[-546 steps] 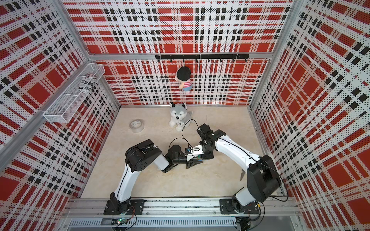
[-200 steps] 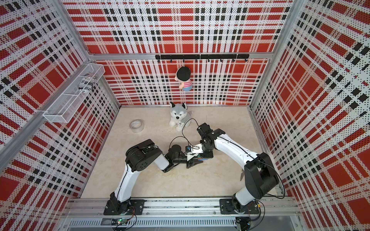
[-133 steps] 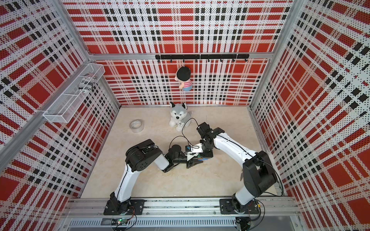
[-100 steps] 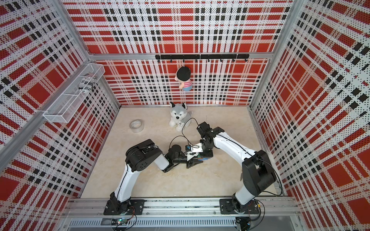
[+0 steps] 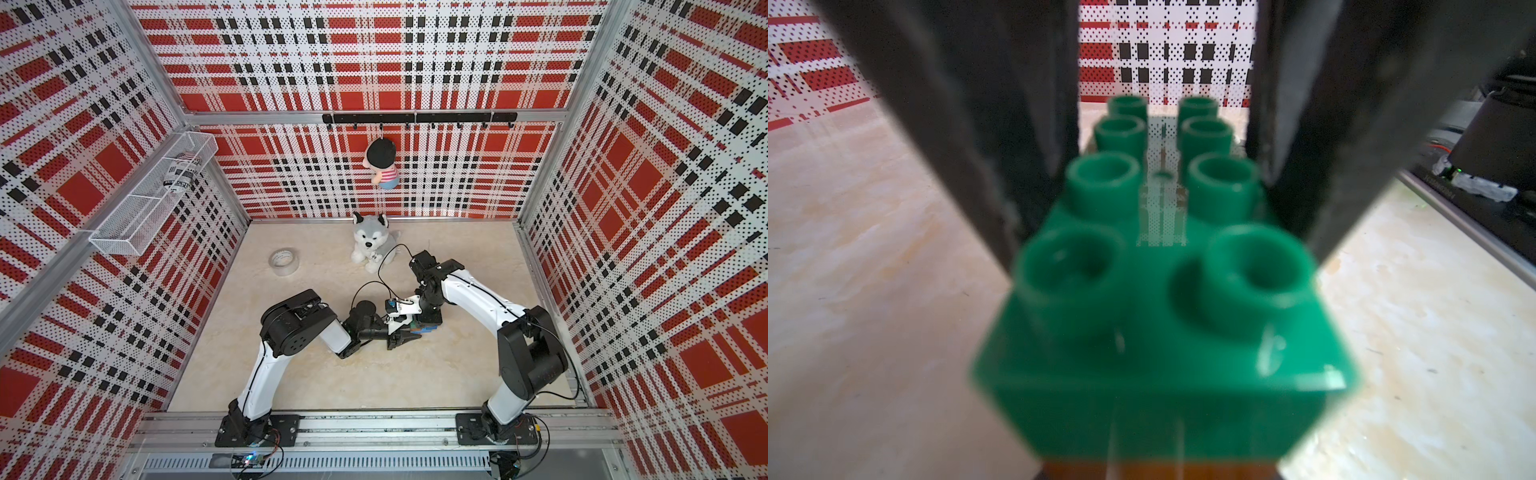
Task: Assemble the letter p with lego
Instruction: Assemble the lego brick with the lego brick.
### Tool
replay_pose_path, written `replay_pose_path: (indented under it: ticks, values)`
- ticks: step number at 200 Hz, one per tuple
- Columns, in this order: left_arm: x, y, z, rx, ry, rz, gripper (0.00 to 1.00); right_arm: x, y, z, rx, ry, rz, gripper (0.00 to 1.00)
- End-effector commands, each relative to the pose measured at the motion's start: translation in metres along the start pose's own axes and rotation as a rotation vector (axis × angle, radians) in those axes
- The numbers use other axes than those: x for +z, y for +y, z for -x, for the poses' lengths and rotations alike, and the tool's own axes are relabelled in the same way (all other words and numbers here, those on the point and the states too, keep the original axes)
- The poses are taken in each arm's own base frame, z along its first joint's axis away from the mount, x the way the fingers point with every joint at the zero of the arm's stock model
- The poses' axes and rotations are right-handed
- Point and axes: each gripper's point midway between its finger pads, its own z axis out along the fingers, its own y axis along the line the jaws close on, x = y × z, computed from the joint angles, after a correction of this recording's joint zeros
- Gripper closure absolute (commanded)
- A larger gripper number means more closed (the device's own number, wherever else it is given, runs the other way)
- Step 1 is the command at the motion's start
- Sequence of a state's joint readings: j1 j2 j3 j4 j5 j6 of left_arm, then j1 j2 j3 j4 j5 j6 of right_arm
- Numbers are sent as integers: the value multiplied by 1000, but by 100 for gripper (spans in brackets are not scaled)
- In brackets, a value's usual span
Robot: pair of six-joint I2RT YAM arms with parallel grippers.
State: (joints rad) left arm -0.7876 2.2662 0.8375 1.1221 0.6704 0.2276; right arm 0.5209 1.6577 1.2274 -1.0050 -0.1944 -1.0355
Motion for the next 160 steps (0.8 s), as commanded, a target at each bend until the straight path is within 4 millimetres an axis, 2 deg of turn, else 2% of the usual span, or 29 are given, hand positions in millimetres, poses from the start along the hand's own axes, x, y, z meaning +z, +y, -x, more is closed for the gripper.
replay_pose_path:
  ticks: [1,39,45,56,68,99,130,150,160]
  values:
    - [-19,-11,-112,-177,331,44,100,51,20,-31,50,114,134,92]
    - [-19,-10,-112,-178,335,51,100,44,10,-24,59,88,99,73]
    - [-19,-10,-112,-177,335,53,100,40,6,-22,63,73,80,70]
    - [-20,-10,-112,-176,336,53,100,30,-1,-16,65,39,40,57]
    - [-20,-10,-112,-177,337,55,100,17,-11,-9,62,-16,-15,50]
    - [-21,-7,-111,-174,338,70,100,-37,-27,18,36,-214,-173,28]
    - [-23,-6,-95,-170,320,90,100,-84,-24,30,13,-321,-310,26]
    - [-24,-7,-70,-173,283,105,100,-116,-24,35,27,-382,-427,25]
    - [-27,-7,-49,-183,250,118,100,-138,-25,39,45,-432,-502,24]
